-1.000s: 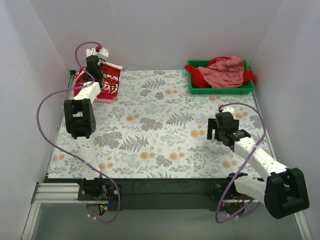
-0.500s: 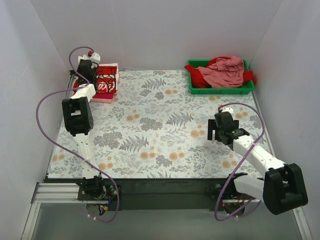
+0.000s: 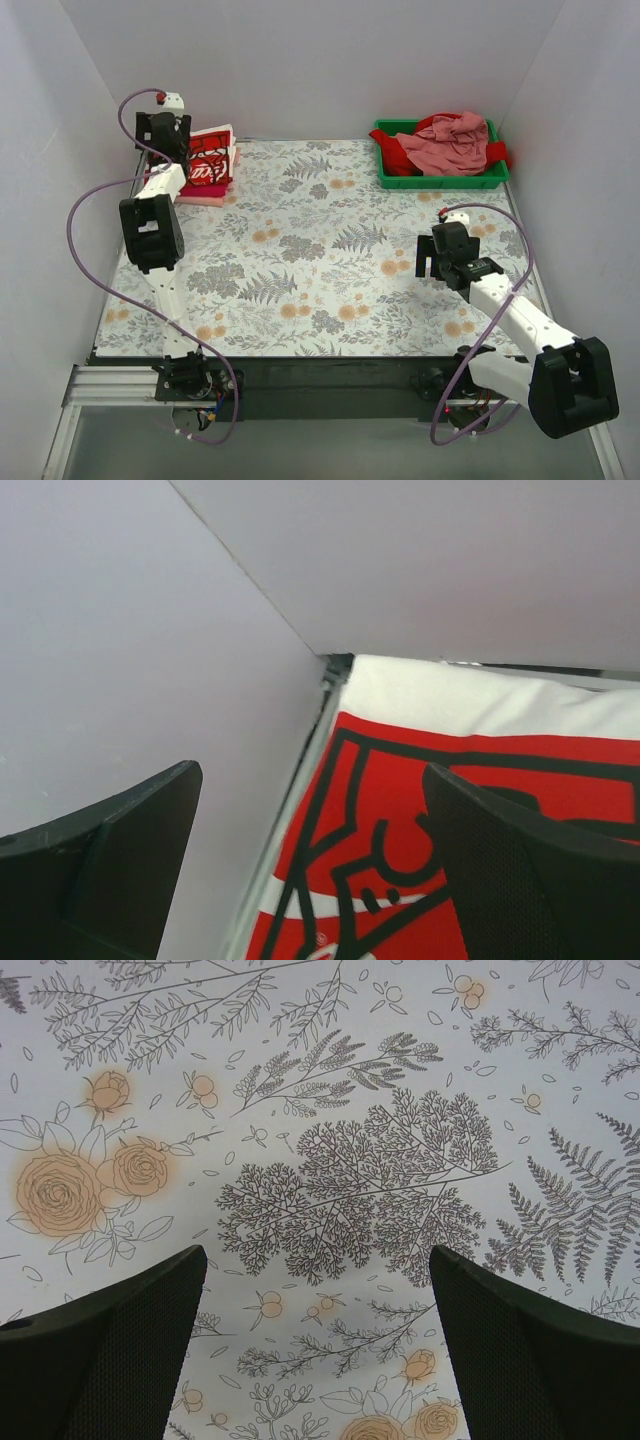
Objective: Fold and stack the t-shirts
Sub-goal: Neatly place the folded tshirt to the corner, then reset both grippers
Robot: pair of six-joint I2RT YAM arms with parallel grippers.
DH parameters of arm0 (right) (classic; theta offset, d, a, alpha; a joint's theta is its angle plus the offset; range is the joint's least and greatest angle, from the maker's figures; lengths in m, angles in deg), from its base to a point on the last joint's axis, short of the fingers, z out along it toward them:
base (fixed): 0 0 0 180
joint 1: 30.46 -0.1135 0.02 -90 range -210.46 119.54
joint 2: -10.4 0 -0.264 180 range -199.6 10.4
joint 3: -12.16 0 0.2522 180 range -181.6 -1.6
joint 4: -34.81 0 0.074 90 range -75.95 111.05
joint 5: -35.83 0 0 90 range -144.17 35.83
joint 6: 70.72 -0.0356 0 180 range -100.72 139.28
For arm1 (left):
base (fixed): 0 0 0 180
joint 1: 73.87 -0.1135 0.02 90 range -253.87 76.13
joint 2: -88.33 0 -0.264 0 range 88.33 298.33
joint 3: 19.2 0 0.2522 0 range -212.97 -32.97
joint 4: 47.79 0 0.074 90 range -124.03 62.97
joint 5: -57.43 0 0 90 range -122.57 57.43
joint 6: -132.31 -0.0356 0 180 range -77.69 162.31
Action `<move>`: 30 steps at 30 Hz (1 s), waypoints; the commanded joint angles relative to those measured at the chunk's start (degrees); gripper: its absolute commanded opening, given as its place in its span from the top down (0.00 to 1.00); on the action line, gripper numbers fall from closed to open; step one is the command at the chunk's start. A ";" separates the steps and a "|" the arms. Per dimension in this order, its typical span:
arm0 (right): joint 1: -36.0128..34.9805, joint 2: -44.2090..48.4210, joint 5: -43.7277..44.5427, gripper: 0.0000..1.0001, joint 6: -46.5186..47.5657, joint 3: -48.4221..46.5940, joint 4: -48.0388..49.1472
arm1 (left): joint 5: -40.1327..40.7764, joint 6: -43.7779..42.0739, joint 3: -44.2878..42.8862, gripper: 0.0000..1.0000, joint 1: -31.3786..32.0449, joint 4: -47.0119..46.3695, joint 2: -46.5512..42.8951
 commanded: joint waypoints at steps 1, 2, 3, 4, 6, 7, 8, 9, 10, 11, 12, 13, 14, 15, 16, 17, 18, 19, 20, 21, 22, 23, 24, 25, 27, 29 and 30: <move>0.22 3.17 -0.01 0.02 -0.59 -1.43 0.19 | -0.19 9.26 -1.96 0.08 1.39 5.39 -7.62; 0.22 3.78 -0.63 0.02 -0.59 -1.34 0.28 | -0.81 11.81 -2.74 0.07 1.66 7.06 -8.42; 0.13 4.92 -1.07 0.02 -0.59 -1.16 0.19 | -1.51 16.01 -3.36 0.07 2.01 10.90 -9.12; 0.22 5.45 -1.59 0.02 -0.77 -1.08 0.28 | -1.78 17.96 -4.06 0.07 2.88 12.68 -9.74; 0.13 7.12 -3.00 0.02 -0.77 -0.72 0.45 | 0.92 20.35 -5.56 0.07 4.29 16.81 -11.50; 0.22 7.65 -3.09 0.02 -0.86 -0.37 0.54 | 3.12 23.05 -5.48 0.06 6.13 17.18 -12.20; 0.22 8.00 -3.35 0.02 -0.86 -0.46 0.72 | 6.53 24.56 -5.65 0.06 7.01 17.88 -13.86; 0.22 8.44 -3.36 0.02 -0.86 -0.46 0.80 | 6.31 26.31 -5.91 0.06 8.59 21.10 -14.66; 0.22 8.62 -3.79 0.02 -0.86 -0.72 0.81 | 5.61 29.55 -5.83 0.06 10.61 22.87 -15.80; 0.22 8.79 -5.71 0.02 -0.86 -0.72 0.81 | 4.21 31.93 -5.74 0.06 11.58 26.72 -17.64; 0.13 9.14 -6.95 0.02 -0.68 -0.72 0.81 | 3.24 33.78 -4.78 0.06 12.46 28.33 -19.05; 0.13 9.50 -8.18 0.02 -0.51 -0.55 0.81 | 2.45 38.15 -3.90 0.06 14.21 29.82 -20.28; 0.22 9.76 -10.28 0.02 -0.51 -0.46 0.89 | 1.57 39.85 -2.68 0.06 15.01 31.92 -21.77; 0.13 10.46 -11.00 0.02 -0.59 -0.29 0.89 | -1.23 41.09 -0.75 0.05 16.50 32.38 -25.18; 0.22 10.81 -11.52 0.02 -0.77 0.15 0.81 | -1.86 43.19 2.84 0.05 17.12 32.91 -26.87; 0.22 11.69 -12.31 0.02 -0.86 0.33 0.89 | -2.22 47.04 5.40 0.05 17.91 33.87 -29.06; 0.22 12.22 -12.67 0.02 -0.86 0.59 0.89 | -3.18 48.64 7.77 0.05 19.66 34.05 -32.91; 0.13 12.66 -13.28 0.02 -0.86 0.94 0.81 | -3.10 50.22 13.36 0.05 20.64 33.97 -35.12; 0.13 13.01 -14.59 0.02 -1.03 1.56 0.81 | -2.75 54.15 16.03 0.05 21.86 33.88 -37.06; 0.22 13.71 -15.21 0.02 -1.12 1.65 0.63 | -4.92 54.80 21.45 0.05 23.96 33.79 -40.56; 0.13 14.07 -15.92 0.02 -1.30 2.00 0.63 | -5.21 54.81 21.51 0.05 25.46 33.79 -41.99; 0.22 14.42 -16.71 0.02 -1.47 2.26 0.63 | -3.82 55.24 26.38 0.04 27.22 34.40 -43.48; 0.13 15.20 -16.80 0.02 -1.65 2.61 0.63 | -1.98 57.42 29.65 0.04 30.20 34.32 -45.32; 0.13 15.47 -16.72 0.02 -1.91 2.79 0.80 | 1.70 59.01 32.55 0.04 31.62 34.40 -48.39; 0.22 16.35 -16.10 0.02 -2.35 2.79 1.07 | 2.53 63.22 40.73 0.04 33.99 35.28 -51.39; 0.22 16.88 -15.23 0.02 -2.53 2.79 1.59 | 1.21 67.01 47.82 0.03 34.62 37.29 -55.51; 0.13 16.97 -14.96 0.02 -2.79 2.97 2.47 | 0.60 69.90 50.05 0.04 35.23 37.31 -56.84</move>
